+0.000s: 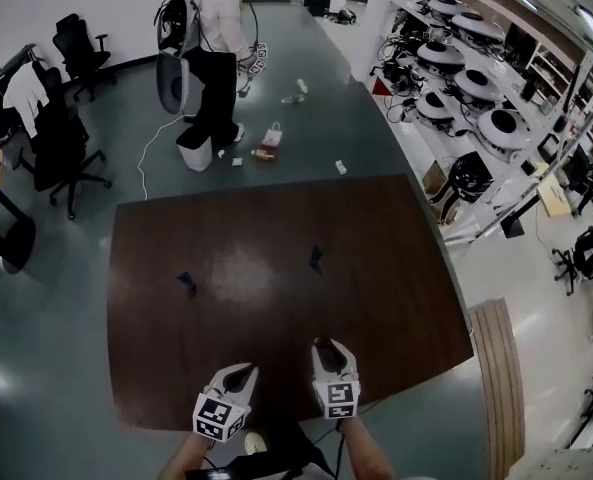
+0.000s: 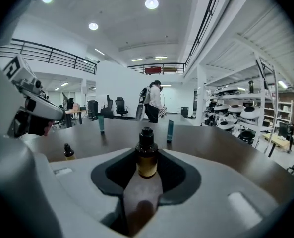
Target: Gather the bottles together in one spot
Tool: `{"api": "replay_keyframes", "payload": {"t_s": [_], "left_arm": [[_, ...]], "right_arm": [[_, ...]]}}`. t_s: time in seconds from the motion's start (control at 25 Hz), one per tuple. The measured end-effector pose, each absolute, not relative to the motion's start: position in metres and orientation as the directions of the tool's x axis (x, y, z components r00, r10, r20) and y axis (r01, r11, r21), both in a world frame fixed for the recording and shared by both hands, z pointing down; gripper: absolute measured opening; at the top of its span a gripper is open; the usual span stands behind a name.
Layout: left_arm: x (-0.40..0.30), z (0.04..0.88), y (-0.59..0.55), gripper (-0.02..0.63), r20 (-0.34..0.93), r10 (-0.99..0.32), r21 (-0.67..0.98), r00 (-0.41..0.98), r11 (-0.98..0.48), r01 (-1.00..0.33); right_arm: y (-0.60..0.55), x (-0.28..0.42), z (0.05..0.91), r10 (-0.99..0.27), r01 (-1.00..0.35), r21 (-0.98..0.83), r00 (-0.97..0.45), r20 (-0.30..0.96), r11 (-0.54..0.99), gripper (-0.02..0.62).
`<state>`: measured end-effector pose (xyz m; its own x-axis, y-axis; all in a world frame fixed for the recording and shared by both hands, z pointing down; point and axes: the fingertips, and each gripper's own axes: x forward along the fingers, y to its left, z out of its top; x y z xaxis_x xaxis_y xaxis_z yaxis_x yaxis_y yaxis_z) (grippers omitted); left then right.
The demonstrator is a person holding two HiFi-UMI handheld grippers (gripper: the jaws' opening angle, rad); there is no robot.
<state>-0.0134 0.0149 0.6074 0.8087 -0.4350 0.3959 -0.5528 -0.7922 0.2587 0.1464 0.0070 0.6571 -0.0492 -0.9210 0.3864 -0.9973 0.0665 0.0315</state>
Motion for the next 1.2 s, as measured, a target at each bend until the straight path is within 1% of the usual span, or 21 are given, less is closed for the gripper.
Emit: {"api": "replay_keyframes", "payload": {"t_s": [0.52,0.84,1.2], "left_arm": [[-0.072,0.610,0.024,0.002,0.421,-0.532,0.245,0.735,-0.714,-0.656],[-0.091,0.612,0.032,0.000,0.427,-0.569,0.249,0.702,-0.673,-0.697],[-0.107,0.619,0.035,0.002,0.428,-0.590,0.249,0.684,-0.651,-0.717]], "right_arm": [[0.002,0.063,0.671,-0.882,-0.965,-0.009,-0.243,0.404,0.262,0.130],[0.007,0.020,0.689,-0.828,-0.921,-0.022,-0.361,0.429,0.390,0.130],[0.004,-0.004,0.707,-0.806,-0.899,-0.019,-0.401,0.436,0.437,0.130]]}}
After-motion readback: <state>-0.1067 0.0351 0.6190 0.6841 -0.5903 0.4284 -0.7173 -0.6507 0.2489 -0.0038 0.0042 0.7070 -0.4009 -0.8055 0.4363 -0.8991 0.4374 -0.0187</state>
